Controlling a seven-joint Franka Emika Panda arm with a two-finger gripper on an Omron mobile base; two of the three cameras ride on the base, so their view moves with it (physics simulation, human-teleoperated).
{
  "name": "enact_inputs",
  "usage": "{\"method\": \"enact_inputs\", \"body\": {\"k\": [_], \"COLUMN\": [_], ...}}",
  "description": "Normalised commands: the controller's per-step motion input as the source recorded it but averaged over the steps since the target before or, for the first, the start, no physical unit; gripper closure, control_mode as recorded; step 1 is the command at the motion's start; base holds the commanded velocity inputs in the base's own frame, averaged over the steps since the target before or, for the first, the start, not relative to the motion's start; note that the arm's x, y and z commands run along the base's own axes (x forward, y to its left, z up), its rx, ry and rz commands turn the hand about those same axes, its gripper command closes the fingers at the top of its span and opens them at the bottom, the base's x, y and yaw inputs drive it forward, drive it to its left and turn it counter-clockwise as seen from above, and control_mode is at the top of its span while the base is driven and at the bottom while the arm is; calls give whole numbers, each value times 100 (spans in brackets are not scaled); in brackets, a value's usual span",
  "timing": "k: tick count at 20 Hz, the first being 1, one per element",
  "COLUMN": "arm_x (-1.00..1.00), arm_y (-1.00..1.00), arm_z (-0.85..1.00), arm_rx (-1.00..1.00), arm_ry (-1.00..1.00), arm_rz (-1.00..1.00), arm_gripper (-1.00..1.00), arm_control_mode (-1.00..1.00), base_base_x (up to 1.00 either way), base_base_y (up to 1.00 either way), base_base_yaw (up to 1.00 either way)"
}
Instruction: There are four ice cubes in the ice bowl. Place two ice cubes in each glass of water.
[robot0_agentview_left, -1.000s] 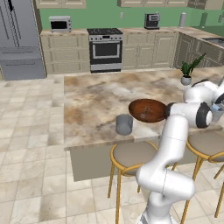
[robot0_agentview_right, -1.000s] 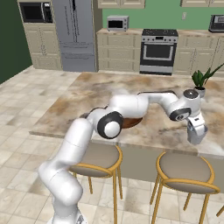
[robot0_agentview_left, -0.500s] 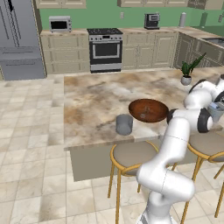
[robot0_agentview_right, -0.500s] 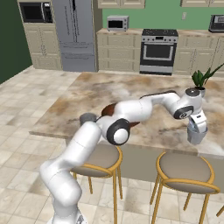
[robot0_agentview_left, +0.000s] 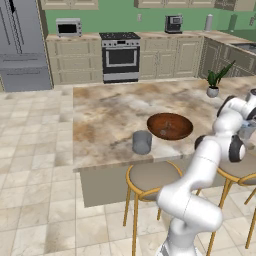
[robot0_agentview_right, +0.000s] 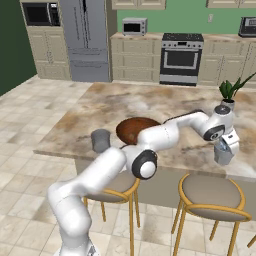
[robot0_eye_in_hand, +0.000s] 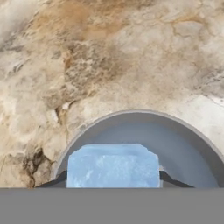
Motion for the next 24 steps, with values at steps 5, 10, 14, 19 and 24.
{"method": "enact_inputs", "body": {"k": [5,10,14,19,24], "arm_x": [18,2,-9,-1,0], "arm_y": [-10,-11,-2,0,-3], "arm_z": [-1,2,11,11,34], "arm_rx": [0,0,0,0,0], "arm_ry": [4,0,-3,-3,-1], "arm_rz": [2,0,1,0,0], "arm_gripper": [100,-100,-100,-100,-100], "arm_control_mode": [-100,-100,-100,-100,-100], "base_base_x": [0,0,0,0,0], "base_base_y": [0,0,0,0,0], "base_base_yaw": [0,0,0,0,0]}}
